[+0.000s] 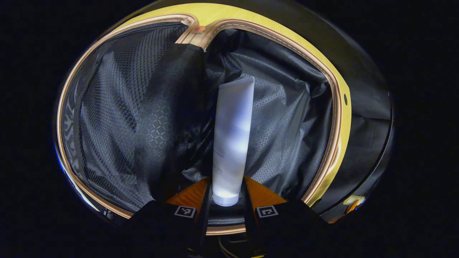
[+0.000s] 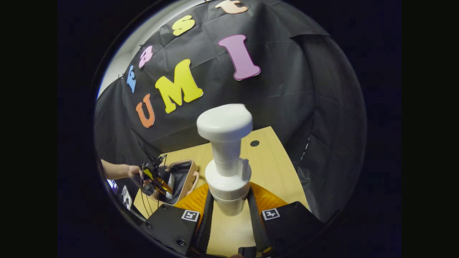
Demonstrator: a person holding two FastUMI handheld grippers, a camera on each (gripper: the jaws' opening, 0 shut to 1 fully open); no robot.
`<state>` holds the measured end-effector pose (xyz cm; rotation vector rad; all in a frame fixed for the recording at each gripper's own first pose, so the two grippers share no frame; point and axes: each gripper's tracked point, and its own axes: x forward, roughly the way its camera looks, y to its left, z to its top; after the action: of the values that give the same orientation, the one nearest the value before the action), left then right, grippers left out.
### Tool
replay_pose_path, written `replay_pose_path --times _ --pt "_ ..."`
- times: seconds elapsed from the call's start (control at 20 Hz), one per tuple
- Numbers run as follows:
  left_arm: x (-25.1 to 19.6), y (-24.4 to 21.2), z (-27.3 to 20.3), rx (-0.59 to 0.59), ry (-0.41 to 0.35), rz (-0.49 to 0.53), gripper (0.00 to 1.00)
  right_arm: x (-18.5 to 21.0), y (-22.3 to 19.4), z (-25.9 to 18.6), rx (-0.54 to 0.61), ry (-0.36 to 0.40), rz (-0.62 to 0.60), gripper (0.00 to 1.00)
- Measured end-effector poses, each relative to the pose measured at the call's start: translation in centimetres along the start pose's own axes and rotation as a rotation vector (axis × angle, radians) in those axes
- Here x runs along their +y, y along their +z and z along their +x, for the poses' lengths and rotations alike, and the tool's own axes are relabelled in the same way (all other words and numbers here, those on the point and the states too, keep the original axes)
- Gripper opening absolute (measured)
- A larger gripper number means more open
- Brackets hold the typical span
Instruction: First open the suitcase, pack the skin care products into it, and then close the suitcase.
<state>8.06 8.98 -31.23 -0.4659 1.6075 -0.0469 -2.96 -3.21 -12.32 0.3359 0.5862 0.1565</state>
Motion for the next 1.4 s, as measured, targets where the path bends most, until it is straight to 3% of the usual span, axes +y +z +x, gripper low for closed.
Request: replay_pose_path --times 0.05,0.1,0.15,0.25,0.3,0.35,0.4,0.5,0.55,0.6,0.8,0.95,1.15,1.4 --pt "0.0 -0.1 -0.3 -0.002 0.006 0.006 0.48 0.1 -0.1 0.0 0.002 0.004 -0.007 0.46" --pt "-0.3 -0.2 -0.7 -0.013 0.002 0.007 0.59 0.4 -0.1 0.1 0.005 0.013 -0.01 0.46" --pt "-0.3 -0.3 -1.4 -0.028 0.004 0.012 0.52 0.8 -0.1 0.2 0.01 0.025 -0.013 0.46" --pt "-0.3 -0.5 -2.5 -0.062 0.002 0.023 0.62 1.8 -0.2 0.7 0.018 0.052 -0.023 0.46" --pt "-0.6 -0.8 -3.3 -0.086 -0.011 0.021 0.67 2.6 -0.1 1.1 0.022 0.072 -0.028 0.46" --pt "-1.0 -1.2 -4.2 -0.114 -0.03 0.014 0.82 3.6 -0.1 1.4 0.028 0.095 -0.034 0.46" --pt "-1.2 -1.5 -5.2 -0.152 -0.047 0.011 0.76 4.8 -0.1 1.8 0.035 0.121 -0.047 0.46" --pt "-1.7 -1.9 -7.3 -0.272 -0.086 0.024 0.79 7.5 0.0 2.8 0.054 0.179 -0.08 0.46" --pt "-1.9 -2.4 -8.6 -0.343 -0.098 0.042 0.69 9.1 0.0 3.4 0.071 0.21 -0.098 0.46" --pt "-2.1 -3.0 -9.8 -0.423 -0.106 0.061 0.82 11.1 0.0 4.3 0.088 0.245 -0.114 0.46" --pt "-1.7 -6.6 -14.6 -0.718 -0.096 0.127 0.82 19.4 -0.9 8.0 0.219 0.374 -0.157 0.45" --pt "1.0 -10.7 -16.9 -0.884 -0.034 0.145 0.82 24.8 -2.8 11.4 0.35 0.426 -0.192 0.46" --pt "2.5 -15.8 -16.6 -0.959 -0.108 0.065 0.82 28.6 -9.0 17.3 0.609 0.351 -0.208 0.46" --pt "7.7 -20.0 -16.1 -0.963 -0.075 -0.042 0.82 28.3 -17.3 22.9 0.893 0.15 -0.138 0.46"
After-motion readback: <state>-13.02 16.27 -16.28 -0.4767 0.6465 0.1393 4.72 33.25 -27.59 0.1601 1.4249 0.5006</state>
